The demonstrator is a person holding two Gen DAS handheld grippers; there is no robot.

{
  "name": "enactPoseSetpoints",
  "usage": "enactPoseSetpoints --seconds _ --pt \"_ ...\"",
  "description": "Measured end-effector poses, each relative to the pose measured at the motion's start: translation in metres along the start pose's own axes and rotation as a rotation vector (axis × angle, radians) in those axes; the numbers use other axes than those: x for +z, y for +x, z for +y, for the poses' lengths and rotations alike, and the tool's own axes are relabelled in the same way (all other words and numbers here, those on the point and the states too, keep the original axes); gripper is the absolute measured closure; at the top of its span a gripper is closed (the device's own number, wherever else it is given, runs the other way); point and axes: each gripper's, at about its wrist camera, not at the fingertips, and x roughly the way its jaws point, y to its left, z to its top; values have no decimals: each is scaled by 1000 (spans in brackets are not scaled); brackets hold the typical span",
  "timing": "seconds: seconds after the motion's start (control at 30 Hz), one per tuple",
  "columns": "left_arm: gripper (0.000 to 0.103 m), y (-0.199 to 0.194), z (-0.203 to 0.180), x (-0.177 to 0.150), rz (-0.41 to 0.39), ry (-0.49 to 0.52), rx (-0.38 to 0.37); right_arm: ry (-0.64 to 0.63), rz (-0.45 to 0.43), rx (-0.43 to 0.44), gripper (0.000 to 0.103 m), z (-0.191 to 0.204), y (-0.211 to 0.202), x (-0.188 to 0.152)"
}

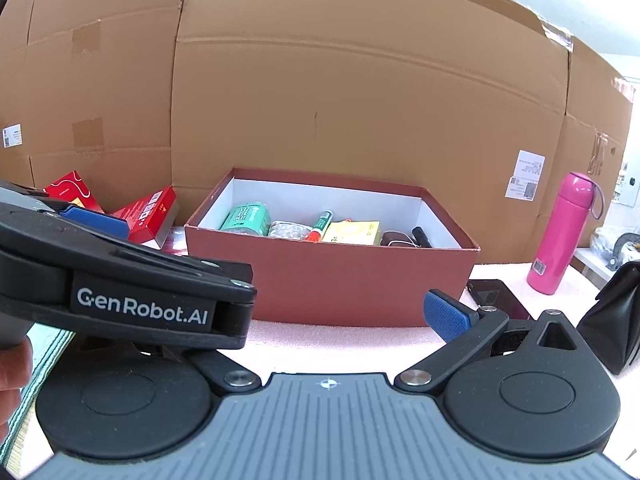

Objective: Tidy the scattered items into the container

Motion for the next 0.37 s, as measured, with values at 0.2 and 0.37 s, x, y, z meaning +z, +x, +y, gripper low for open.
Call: enactPoseSetpoints --seconds 0.2,0.37 --pt "0 3 -2 -1 0 12 3 8 9 -2 0 0 2 -1" --pt "0 3 -2 -1 0 8 3 12 13 0 0 -2 4 -1"
